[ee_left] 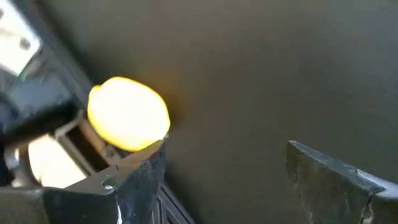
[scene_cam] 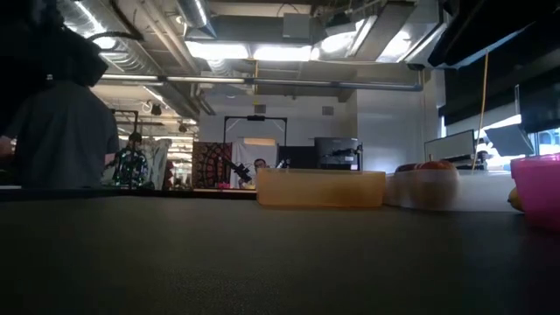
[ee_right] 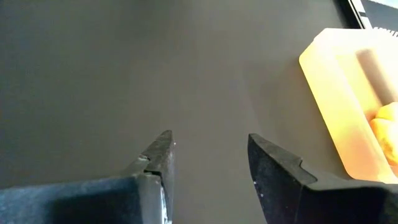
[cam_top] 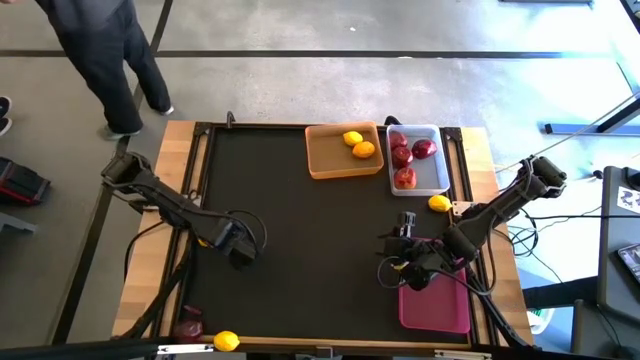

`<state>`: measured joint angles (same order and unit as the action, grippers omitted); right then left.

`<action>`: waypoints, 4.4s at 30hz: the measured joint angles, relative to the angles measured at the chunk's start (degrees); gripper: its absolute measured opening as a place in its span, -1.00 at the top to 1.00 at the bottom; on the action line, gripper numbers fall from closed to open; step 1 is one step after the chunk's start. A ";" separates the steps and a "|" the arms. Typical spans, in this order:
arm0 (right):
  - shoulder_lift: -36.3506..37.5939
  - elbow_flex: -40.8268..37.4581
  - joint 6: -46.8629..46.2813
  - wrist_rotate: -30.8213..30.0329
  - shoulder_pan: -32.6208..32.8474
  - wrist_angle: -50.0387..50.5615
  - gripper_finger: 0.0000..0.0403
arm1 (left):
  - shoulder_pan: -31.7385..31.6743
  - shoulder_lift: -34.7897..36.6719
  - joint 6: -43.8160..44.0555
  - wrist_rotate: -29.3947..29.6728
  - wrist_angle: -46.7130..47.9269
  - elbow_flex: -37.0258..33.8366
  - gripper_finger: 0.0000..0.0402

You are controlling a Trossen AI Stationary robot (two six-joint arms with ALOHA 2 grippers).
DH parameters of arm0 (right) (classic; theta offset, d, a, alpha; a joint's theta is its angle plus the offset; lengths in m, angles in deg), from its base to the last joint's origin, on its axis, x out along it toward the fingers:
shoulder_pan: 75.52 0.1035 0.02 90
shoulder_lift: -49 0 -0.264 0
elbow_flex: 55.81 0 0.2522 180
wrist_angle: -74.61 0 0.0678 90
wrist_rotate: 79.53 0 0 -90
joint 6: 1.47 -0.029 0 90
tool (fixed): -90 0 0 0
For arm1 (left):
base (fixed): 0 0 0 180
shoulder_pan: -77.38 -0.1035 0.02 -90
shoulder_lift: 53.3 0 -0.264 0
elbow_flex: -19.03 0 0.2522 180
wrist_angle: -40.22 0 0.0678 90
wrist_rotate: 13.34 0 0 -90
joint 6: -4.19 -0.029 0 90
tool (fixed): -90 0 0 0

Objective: Sort produce into baskets
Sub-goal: Put the yellow lemon into the orange bin

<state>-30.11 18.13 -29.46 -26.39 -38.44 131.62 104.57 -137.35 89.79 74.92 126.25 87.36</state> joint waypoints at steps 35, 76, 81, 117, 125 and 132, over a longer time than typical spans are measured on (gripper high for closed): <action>0.04 0.00 -0.17 0.00 0.00 -0.35 0.23 | 7.10 -12.75 28.32 2.34 -0.94 -12.85 -0.58; 0.04 0.00 0.29 0.00 0.00 -0.11 0.23 | 7.27 -8.66 -4.80 13.67 -2.00 -5.73 -0.08; 0.04 0.00 0.32 0.00 0.00 -0.11 0.23 | 7.27 -5.12 -6.39 17.30 -3.22 -3.04 -0.08; 0.07 -4.81 1.49 -5.12 -1.25 -7.28 0.23 | -27.19 3.43 -53.98 16.12 -48.22 -0.63 -0.08; 0.07 -4.83 2.80 -5.68 -1.25 -7.28 0.23 | -36.78 3.41 -62.93 15.79 -47.54 4.78 -0.08; 0.04 -4.83 2.93 -5.70 -1.25 -7.29 0.23 | -45.83 2.59 -67.18 16.13 -47.69 8.37 -0.08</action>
<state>-30.07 13.30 -26.53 -32.10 -39.68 124.33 58.74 -134.76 22.61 91.05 78.56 95.73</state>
